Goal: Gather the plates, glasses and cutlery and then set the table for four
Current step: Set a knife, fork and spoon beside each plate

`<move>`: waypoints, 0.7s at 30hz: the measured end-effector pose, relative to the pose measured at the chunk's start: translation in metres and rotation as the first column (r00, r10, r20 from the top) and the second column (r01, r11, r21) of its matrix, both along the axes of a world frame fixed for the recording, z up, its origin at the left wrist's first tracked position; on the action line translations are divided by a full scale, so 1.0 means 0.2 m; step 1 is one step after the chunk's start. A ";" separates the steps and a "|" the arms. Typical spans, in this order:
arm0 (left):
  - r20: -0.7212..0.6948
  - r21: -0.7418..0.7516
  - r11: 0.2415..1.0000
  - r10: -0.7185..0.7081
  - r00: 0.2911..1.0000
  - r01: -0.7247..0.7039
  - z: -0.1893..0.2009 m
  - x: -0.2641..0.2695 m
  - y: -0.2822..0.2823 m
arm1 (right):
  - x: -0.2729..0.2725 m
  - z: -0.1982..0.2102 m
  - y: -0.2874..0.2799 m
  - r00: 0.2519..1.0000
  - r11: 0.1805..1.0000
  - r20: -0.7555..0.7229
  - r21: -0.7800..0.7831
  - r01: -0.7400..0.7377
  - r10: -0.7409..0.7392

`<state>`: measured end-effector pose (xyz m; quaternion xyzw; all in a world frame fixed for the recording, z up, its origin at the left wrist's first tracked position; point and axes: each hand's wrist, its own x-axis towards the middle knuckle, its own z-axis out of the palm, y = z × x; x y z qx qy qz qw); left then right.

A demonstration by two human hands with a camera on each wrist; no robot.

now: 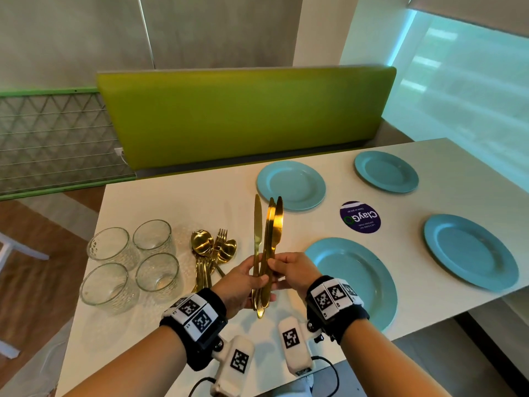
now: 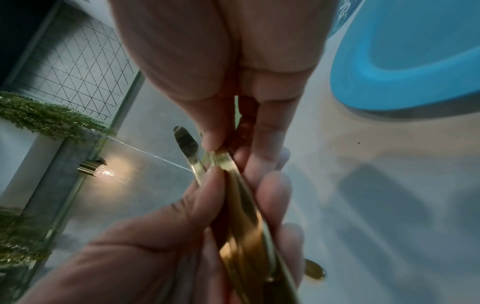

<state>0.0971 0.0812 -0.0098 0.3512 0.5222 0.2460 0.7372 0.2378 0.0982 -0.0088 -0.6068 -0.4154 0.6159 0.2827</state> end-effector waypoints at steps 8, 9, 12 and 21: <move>-0.014 0.036 0.996 0.078 0.997 -0.078 0.02 -0.01 0.02 | 0.03 -0.03 0.00 0.983 0.982 -0.009 0.036 0.184 -0.184; -0.035 0.051 0.994 0.097 0.995 -0.096 0.03 -0.02 0.03 | 0.05 -0.04 0.00 0.980 0.980 -0.004 0.022 0.198 -0.198; -0.080 0.086 0.978 0.196 0.977 -0.189 0.01 -0.07 0.06 | 0.11 -0.08 -0.03 0.982 0.993 0.153 -0.008 0.116 -0.114; -0.124 0.132 0.951 0.297 0.947 -0.281 -0.01 -0.14 0.08 | 0.15 -0.19 -0.11 0.720 0.958 0.636 -0.241 -0.157 0.279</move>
